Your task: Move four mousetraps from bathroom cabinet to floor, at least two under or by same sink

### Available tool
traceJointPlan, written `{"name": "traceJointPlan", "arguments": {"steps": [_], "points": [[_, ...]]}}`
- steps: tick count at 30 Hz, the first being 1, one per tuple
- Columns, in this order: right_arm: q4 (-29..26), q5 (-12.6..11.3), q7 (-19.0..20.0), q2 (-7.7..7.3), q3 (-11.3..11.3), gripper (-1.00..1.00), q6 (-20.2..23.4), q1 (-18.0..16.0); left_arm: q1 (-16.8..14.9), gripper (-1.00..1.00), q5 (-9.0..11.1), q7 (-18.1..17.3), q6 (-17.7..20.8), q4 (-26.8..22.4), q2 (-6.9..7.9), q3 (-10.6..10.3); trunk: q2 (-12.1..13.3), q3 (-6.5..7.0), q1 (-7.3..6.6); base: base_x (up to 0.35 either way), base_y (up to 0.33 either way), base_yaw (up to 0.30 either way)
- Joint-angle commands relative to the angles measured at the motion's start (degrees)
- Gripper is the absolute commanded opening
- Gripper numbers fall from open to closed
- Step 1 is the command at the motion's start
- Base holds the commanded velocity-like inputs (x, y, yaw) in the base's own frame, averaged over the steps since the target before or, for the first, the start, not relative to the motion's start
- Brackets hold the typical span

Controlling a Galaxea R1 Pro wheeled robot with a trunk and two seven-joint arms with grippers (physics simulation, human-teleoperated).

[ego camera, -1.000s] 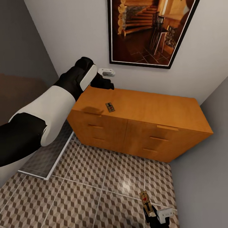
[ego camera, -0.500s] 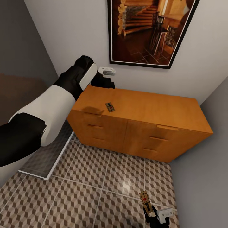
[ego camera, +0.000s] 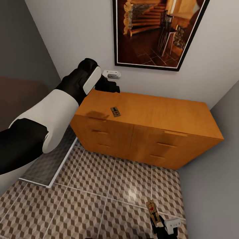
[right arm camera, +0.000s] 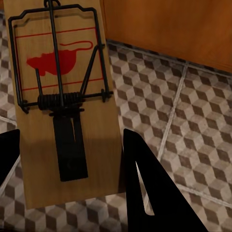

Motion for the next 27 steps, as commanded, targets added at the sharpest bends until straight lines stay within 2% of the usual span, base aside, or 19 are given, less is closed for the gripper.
{"name": "traceJointPlan", "arguments": {"steps": [1, 11, 20, 27], "points": [[0.0, -0.7, 0.8, -0.02, 0.1, -1.00, -0.1, 0.0, -0.1, 1.00, 0.3, 0.2, 0.1, 0.0, 0.03, -0.2, -0.1, -0.15, 0.03, 0.000, 0.000, 0.000], [0.0, -0.7, 0.8, -0.02, 0.1, -1.00, -0.1, 0.0, -0.1, 1.00, 0.3, 0.2, 0.2, 0.1, 0.02, -0.2, -0.1, -0.82, 0.03, 0.081, -0.048, 0.000], [0.0, -0.7, 0.8, -0.02, 0.1, -1.00, -0.2, 0.0, -0.1, 1.00, 1.3, 0.2, 0.1, 0.1, -0.01, -0.2, -0.1, -0.99, 0.03, 0.015, -0.010, 0.000], [0.0, -0.7, 0.8, -0.02, 0.1, -1.00, -0.2, 0.0, 0.0, 1.00, 1.4, 0.2, 0.1, 0.1, 0.00, -0.2, -0.1, -0.99, 0.03, 0.151, -0.155, 0.000]]}}
